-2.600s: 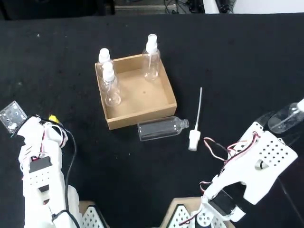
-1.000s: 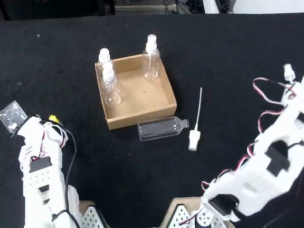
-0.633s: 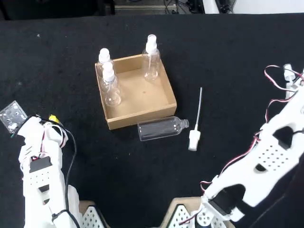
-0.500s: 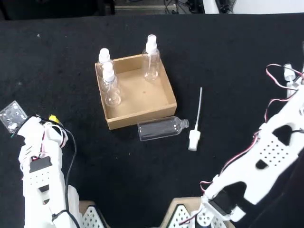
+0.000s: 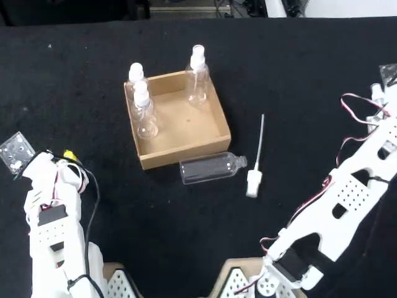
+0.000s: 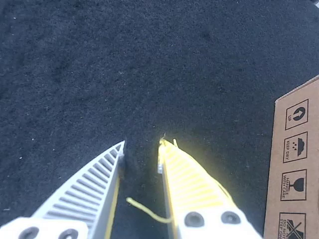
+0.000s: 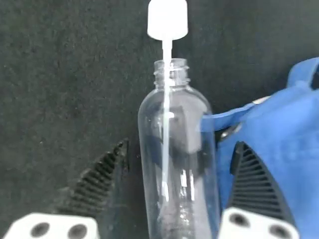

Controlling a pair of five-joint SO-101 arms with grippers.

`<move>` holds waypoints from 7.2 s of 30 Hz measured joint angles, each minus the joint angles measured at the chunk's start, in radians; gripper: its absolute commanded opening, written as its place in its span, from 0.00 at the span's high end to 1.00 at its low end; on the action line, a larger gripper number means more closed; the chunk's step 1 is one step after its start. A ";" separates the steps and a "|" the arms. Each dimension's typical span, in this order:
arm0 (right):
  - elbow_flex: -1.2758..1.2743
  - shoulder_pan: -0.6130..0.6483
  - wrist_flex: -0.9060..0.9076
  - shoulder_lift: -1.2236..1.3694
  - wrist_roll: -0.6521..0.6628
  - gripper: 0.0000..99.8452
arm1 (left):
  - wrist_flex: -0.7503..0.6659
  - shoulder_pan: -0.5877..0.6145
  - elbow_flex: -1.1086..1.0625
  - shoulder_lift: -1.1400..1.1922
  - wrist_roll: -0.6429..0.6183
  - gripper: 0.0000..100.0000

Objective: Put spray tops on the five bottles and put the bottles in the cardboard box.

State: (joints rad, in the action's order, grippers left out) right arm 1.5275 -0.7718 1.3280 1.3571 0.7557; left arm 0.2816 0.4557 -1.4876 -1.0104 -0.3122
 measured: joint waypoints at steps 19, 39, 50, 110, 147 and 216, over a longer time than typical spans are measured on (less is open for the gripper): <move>0.009 0.035 -0.054 0.058 0.063 0.99 | 0.000 0.000 0.000 0.000 0.000 0.91; 0.087 -0.020 0.046 0.069 -0.126 0.99 | 0.000 0.000 0.000 0.000 0.000 0.91; 0.095 -0.052 0.086 0.068 -0.265 0.99 | 0.000 0.000 0.000 0.000 0.000 0.91; 0.094 -0.112 0.399 -0.255 -0.428 0.99 | 0.000 0.000 0.000 0.000 0.000 0.91; -1.048 -0.011 0.146 -1.448 -0.600 0.99 | 0.000 0.000 0.000 0.000 0.000 0.91; -2.684 0.334 -3.064 -0.677 -0.802 0.98 | 0.000 0.000 0.000 0.000 0.000 0.91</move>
State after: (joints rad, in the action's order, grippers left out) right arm -1.1561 -0.4373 -1.7361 0.6805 -0.0468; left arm 0.2816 0.4557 -1.4876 -1.0104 -0.3122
